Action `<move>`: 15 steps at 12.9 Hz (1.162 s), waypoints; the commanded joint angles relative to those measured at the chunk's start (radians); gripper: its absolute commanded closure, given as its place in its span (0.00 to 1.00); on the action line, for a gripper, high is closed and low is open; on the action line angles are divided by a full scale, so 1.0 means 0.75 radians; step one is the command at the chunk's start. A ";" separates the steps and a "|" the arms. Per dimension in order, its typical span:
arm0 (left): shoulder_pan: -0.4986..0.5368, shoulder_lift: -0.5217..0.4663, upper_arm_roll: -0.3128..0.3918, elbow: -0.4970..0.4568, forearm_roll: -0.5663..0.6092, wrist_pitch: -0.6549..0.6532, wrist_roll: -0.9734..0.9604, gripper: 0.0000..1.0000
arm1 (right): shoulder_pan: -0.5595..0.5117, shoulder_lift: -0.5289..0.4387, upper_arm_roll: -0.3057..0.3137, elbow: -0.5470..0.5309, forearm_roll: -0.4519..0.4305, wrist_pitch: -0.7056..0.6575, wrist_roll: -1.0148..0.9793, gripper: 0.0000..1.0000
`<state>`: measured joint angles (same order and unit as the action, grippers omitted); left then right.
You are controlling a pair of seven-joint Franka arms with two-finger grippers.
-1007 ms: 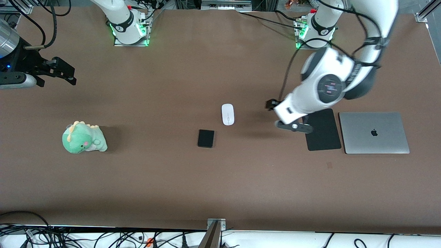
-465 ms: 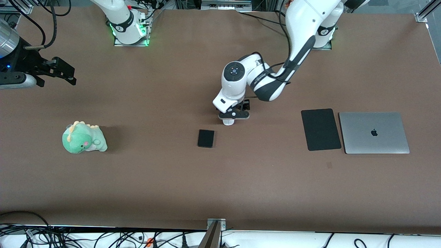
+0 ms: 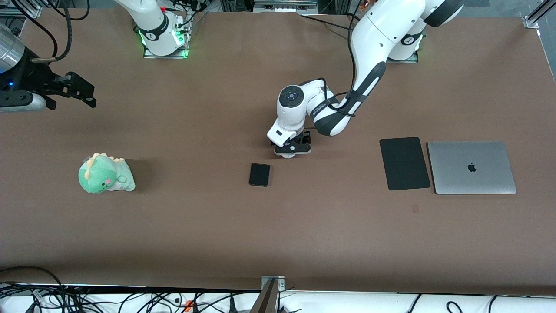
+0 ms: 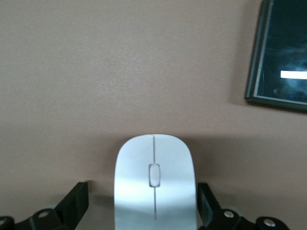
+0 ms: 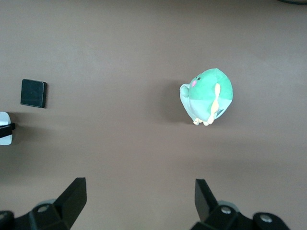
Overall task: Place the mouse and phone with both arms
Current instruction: 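Lower the left gripper and close it on the white mouse, then carry the mouse to the mousepad while the right gripper reaches the phone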
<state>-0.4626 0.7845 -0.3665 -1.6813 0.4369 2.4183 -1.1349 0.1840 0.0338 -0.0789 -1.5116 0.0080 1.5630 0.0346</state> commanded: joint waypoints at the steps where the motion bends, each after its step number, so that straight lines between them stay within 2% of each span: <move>1: -0.025 0.007 0.006 0.027 0.045 -0.009 -0.039 0.00 | 0.000 0.008 0.005 0.011 0.000 0.004 -0.034 0.00; 4: -0.011 -0.003 0.002 0.029 0.023 -0.013 -0.043 0.57 | 0.000 0.008 0.005 0.013 0.002 0.006 -0.069 0.00; 5: -0.013 -0.007 0.002 0.029 0.023 -0.015 -0.047 0.70 | 0.002 0.008 0.005 0.015 0.002 0.006 -0.069 0.00; 6: -0.013 -0.011 0.000 0.033 0.021 -0.023 -0.047 0.78 | 0.004 0.008 0.009 0.015 0.002 0.006 -0.050 0.00; 8: 0.021 -0.064 -0.002 0.033 0.021 -0.101 -0.035 0.79 | 0.006 0.012 0.011 0.017 0.016 0.008 -0.048 0.00; 10: 0.085 -0.150 -0.006 0.065 0.021 -0.305 0.016 0.79 | -0.004 0.033 0.009 0.019 0.101 0.016 -0.048 0.00; 12: 0.160 -0.221 -0.008 0.102 0.017 -0.562 0.252 0.79 | -0.002 0.114 0.007 0.021 0.100 0.086 -0.056 0.00; 15: 0.356 -0.324 -0.008 0.102 -0.043 -0.782 0.665 0.78 | 0.004 0.135 0.011 0.025 0.051 0.096 -0.060 0.00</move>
<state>-0.2795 0.5887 -0.3636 -1.5890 0.4316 1.8978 -0.8017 0.1862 0.1280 -0.0723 -1.5111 0.0607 1.6412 -0.0007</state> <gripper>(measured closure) 0.383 0.000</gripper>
